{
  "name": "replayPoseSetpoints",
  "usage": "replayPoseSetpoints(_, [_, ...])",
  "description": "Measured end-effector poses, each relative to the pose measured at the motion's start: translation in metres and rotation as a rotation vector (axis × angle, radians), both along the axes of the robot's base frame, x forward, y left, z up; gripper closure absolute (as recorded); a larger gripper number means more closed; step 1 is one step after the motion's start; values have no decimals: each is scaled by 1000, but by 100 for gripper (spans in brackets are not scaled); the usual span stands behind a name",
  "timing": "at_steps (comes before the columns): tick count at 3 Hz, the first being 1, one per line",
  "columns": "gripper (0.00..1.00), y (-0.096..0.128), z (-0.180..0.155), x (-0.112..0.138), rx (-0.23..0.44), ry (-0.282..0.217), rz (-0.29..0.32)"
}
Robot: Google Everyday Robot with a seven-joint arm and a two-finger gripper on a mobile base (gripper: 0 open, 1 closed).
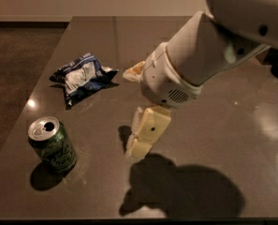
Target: Knock green can over
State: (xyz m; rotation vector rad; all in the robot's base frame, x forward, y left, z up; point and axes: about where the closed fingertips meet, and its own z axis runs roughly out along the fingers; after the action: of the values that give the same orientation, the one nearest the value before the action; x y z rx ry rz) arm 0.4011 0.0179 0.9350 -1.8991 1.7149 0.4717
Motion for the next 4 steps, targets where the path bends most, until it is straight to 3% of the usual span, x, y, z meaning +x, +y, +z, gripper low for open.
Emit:
replayPoseSetpoints(2, [0,64,-12,-12,61,12,3])
replayPoseSetpoints(3, [0,93,-21,-13,104,48,-7])
replayPoseSetpoints(4, [0,110,-27,-15,119,69,13])
